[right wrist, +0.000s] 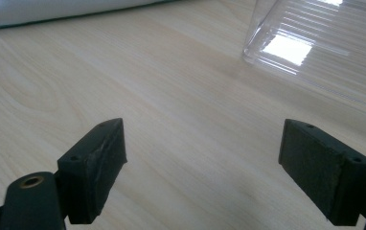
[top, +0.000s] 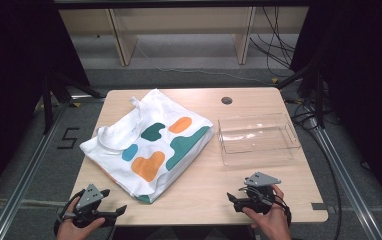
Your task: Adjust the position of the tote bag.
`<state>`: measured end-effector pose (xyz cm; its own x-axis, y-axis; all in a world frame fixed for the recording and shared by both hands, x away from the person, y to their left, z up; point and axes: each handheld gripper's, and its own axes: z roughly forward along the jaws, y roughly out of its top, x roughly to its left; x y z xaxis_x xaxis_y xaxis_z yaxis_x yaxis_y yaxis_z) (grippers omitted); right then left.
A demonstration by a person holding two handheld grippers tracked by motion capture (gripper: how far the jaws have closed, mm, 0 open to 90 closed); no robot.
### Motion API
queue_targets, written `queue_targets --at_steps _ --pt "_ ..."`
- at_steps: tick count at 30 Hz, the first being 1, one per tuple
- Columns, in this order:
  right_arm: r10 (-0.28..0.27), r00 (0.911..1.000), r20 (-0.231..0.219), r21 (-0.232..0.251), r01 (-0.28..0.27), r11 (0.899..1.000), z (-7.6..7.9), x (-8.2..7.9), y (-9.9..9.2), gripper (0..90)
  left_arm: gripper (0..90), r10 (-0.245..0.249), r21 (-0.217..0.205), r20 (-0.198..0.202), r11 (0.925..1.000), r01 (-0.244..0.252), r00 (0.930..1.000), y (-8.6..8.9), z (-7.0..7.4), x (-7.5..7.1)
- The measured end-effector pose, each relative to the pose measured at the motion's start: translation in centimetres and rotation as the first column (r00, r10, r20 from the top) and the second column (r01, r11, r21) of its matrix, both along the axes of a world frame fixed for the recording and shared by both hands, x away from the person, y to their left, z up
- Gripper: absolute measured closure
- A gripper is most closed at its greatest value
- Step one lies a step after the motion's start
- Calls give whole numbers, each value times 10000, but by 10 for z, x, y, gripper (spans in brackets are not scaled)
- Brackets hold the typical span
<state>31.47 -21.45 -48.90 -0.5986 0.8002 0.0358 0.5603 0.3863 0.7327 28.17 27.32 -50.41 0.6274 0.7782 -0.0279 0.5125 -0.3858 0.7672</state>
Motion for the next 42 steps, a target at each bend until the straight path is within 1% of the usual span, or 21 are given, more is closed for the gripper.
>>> queue_targets --at_steps 1,3,5,6,11,14,15,16,19,21,23,24,29,30,31,33,34,35,36,39,42 --pt "0 10000 0 0 0 10000 0 0 0 172 161 -69 133 -71 9999 70 10000 0 1 0" --pt "198 9998 95 -116 -197 9997 0 1 0 174 162 162 -282 -22 9995 -162 9999 -4 -1 0" --pt "190 9998 85 -132 -189 9997 -1 2 0 176 162 54 -204 -41 9998 -55 10000 -4 -1 0" --pt "157 9998 128 -171 -155 9997 -2 2 -1 177 163 -223 108 -8 9997 223 9998 -3 1 1" --pt "150 9999 72 -105 -150 9998 -2 2 0 179 176 -34 -422 -2 9991 34 10000 -11 -1 2" --pt "28 10000 -44 -64 -28 10000 -1 1 1 182 174 -275 -251 154 9993 279 9995 -8 1 4" --pt "28 10000 -44 -64 -28 10000 -1 1 1 182 174 -398 4 75 9992 398 9992 -6 3 4" --pt "27 10000 -45 -66 -28 10000 -2 1 1 182 173 -117 -427 34 9990 118 9999 -10 2 4" --pt "92 10000 -25 -84 -92 9999 -2 1 1 182 171 -380 -169 90 9991 382 9992 -10 3 6" --pt "133 9999 39 -126 -132 9998 -3 2 1 182 168 -188 -504 64 9985 191 9998 -15 3 8" --pt "176 9998 49 -142 -175 9997 -3 2 1 183 163 -471 -333 216 9983 478 9987 -19 5 12" --pt "217 9997 80 -133 -215 9997 -3 2 1 183 163 -313 -559 206 9979 324 9993 -23 4 13" --pt "360 9993 37 -226 -359 9991 -3 3 2 186 155 -640 -776 458 9947 674 9969 -37 7 19" --pt "293 9994 -165 -230 -297 9993 -2 3 2 186 155 -998 -409 523 9939 1020 9936 -42 8 22" --pt "384 9993 -38 -245 -385 9990 -4 4 2 186 164 -1062 -379 464 9934 1080 9933 -45 8 24" --pt "420 9991 -64 -217 -421 9989 -4 4 3 187 199 -1241 -160 523 9920 1250 9909 -52 7 28" --pt "418 9991 -41 -258 -419 9988 -4 3 3 188 225 -1275 -315 457 9911 1290 9908 -56 4 31" --pt "377 9993 -14 -180 -378 9991 -4 3 3 188 236 -1451 -32 322 9894 1453 9889 -58 4 33" --pt "385 9993 20 -165 -384 9991 -5 3 4 189 259 -1580 -58 259 9874 1581 9871 -63 2 36" --pt "463 9989 -63 -171 -464 9988 -5 3 4 192 425 -1799 539 -23 9822 1798 9837 -67 -3 43" --pt "508 9984 -247 -136 -511 9986 -4 3 5 198 639 -2243 661 -132 9722 2247 9744 -69 -3 48"
